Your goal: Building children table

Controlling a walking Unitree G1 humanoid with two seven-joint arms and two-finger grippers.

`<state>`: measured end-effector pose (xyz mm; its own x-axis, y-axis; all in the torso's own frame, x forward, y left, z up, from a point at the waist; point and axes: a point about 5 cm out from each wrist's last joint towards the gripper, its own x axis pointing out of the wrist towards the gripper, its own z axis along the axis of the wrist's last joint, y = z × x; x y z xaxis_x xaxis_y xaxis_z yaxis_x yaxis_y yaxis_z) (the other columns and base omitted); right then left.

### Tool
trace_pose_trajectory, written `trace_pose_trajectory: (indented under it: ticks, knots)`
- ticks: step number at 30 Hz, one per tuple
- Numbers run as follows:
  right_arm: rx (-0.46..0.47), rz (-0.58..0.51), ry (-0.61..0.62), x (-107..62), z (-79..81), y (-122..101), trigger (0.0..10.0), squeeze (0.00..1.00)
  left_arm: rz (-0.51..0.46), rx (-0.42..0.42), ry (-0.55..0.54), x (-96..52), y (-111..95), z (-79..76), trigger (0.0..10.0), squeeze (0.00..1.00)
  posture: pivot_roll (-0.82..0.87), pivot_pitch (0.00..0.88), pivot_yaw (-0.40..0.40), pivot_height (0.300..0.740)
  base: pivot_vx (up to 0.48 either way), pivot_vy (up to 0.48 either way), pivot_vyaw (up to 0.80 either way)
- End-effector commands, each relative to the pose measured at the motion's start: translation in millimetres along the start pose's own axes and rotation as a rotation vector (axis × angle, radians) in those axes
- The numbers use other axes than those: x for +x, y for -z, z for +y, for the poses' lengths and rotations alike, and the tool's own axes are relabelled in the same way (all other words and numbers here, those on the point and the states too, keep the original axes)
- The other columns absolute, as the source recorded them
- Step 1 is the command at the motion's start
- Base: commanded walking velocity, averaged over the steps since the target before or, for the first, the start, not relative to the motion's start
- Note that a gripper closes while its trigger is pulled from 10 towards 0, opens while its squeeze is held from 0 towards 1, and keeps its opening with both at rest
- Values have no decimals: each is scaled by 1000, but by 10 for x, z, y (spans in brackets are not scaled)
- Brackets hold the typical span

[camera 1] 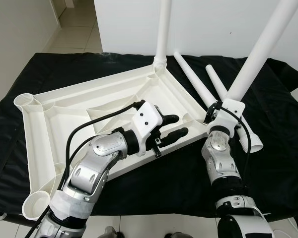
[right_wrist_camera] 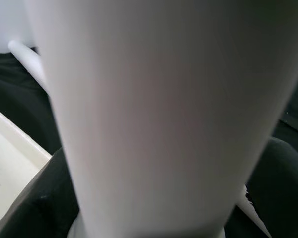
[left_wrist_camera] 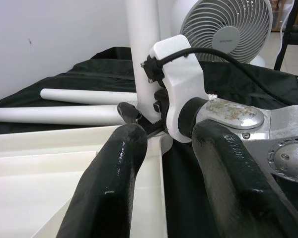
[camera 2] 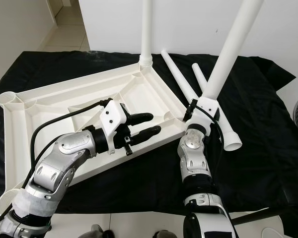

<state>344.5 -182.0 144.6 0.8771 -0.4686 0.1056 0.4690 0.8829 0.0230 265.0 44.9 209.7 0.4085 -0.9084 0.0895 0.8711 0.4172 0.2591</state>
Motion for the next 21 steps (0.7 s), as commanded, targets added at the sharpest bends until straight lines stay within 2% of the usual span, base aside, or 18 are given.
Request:
trace_pose_trajectory:
  ticks: [1,8,9,18,21]
  knots:
    - [-17,18,8,6,-47,63,10000,1000,-5,11,-43,9,-3,23,10000,0,-106,67,35,740,0,0,0]
    - [-15,6,-5,15,-26,58,10000,1000,-6,11,-45,8,-4,25,10000,0,-106,67,35,740,0,0,0]
    - [-8,-8,-41,22,-2,35,10000,0,-6,11,-46,6,-6,27,10000,0,-106,67,35,740,0,0,0]
    - [17,-79,-226,64,33,-81,10000,0,-7,11,-44,13,-9,27,10000,0,-109,67,33,740,0,0,0]
    - [8,-105,-355,87,0,-134,10000,0,-5,10,-37,17,-1,18,10000,0,-109,67,33,740,0,0,0]
